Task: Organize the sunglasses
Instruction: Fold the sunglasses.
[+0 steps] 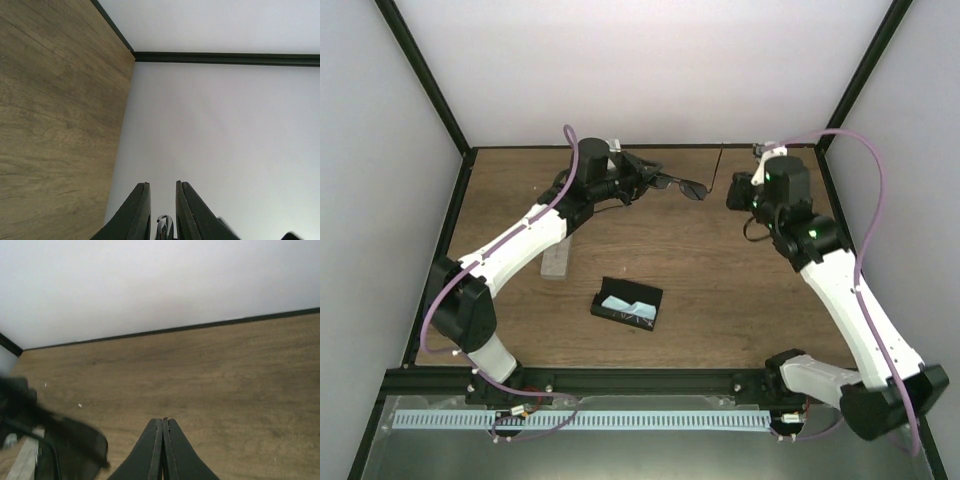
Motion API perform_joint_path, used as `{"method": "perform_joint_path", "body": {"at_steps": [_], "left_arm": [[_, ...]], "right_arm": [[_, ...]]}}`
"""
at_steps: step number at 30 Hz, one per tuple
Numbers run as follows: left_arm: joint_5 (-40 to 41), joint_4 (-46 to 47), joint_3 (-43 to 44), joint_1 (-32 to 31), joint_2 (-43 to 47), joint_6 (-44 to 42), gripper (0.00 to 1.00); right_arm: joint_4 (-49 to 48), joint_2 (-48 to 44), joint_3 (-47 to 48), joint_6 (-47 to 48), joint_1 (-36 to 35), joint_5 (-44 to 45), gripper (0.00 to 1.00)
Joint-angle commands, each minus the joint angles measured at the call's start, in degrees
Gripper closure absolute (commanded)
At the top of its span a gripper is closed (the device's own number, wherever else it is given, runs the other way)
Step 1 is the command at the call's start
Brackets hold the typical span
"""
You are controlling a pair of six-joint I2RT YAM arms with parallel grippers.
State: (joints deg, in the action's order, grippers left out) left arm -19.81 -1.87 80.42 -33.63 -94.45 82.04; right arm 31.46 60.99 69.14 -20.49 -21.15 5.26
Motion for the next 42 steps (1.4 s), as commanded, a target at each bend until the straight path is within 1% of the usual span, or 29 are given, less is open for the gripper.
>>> {"method": "perform_joint_path", "body": {"at_steps": [1, 6, 9, 15, 23, 27, 31, 35, 42], "left_arm": [[-0.9, 0.6, 0.4, 0.3, 0.3, -0.2, 0.85], [-1.1, 0.5, 0.5, 0.2, 0.1, -0.5, 0.85], [-1.0, -0.1, 1.0, 0.2, -0.2, -0.9, 0.84], [-1.3, 0.4, 0.9, 0.2, -0.4, -0.8, 0.84], [-1.7, 1.1, 0.8, 0.2, -0.9, -0.5, 0.85], [-1.5, 1.1, 0.7, 0.2, -1.0, -0.3, 0.84], [-2.1, 1.5, 1.4, 0.2, -1.7, 0.0, 0.84], [-2.3, 1.4, 2.2, 0.2, -2.4, 0.0, 0.84], [-2.7, 2.2, 2.6, 0.2, -3.1, 0.6, 0.84]], "right_arm": [[-1.2, 6.6, 9.8, 0.0, -0.2, 3.4, 0.99], [-3.0, 11.3, 14.4, 2.1, -0.2, 2.3, 0.99], [-3.6, 12.5, 15.2, 2.6, -0.2, -0.5, 0.99], [-5.5, 13.0, 13.4, 1.1, -0.2, -5.1, 0.99], [-5.8, 14.0, 13.6, 0.6, -0.2, -7.0, 0.99], [-7.8, 11.2, 12.2, 1.1, -0.3, -7.8, 0.99], [-5.4, 12.7, 12.4, 2.1, -0.3, -10.6, 0.99], [-7.0, 13.0, 9.6, 0.9, -0.4, -14.2, 0.99], [-6.8, 13.7, 7.5, 0.9, -0.8, -16.5, 0.99]]}}
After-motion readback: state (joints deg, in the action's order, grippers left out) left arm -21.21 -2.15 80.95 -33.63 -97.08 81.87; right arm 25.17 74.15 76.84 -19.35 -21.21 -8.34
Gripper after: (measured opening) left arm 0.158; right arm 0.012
